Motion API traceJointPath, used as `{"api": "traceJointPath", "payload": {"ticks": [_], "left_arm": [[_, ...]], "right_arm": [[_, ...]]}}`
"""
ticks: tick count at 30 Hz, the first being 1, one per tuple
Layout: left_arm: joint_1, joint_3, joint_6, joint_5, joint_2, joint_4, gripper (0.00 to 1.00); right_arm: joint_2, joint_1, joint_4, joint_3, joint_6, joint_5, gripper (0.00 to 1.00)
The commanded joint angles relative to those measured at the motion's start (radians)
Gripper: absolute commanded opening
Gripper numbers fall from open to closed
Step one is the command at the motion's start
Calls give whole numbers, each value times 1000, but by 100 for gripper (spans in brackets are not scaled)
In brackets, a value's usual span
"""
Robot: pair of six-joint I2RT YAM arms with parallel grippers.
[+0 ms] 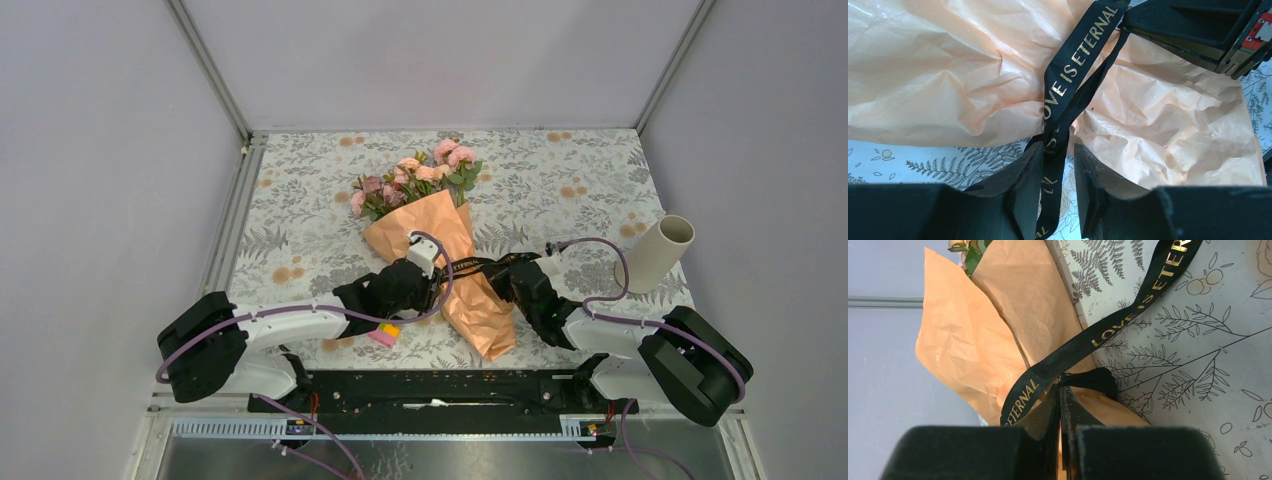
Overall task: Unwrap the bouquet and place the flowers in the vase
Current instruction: Untie the ribbon from the wrapping paper.
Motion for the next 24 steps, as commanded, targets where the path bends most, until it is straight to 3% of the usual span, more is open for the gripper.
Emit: {"api": "traceJointPath", "payload": {"ticks": [1, 4, 10, 24], "left_arm": [[-10, -2, 8, -6, 0, 52, 30], [-14, -2, 6, -19, -12, 46, 17], [-18, -19, -10, -53, -50, 17, 2], [-17, -163, -100, -140, -236, -55, 0]], "right_arm": [[5, -8, 29, 6, 11, 26, 0], [4, -7, 29, 5, 11, 27, 0], [5, -8, 30, 0, 14, 42, 0], [-21, -10, -2, -10, 11, 88, 0]]}}
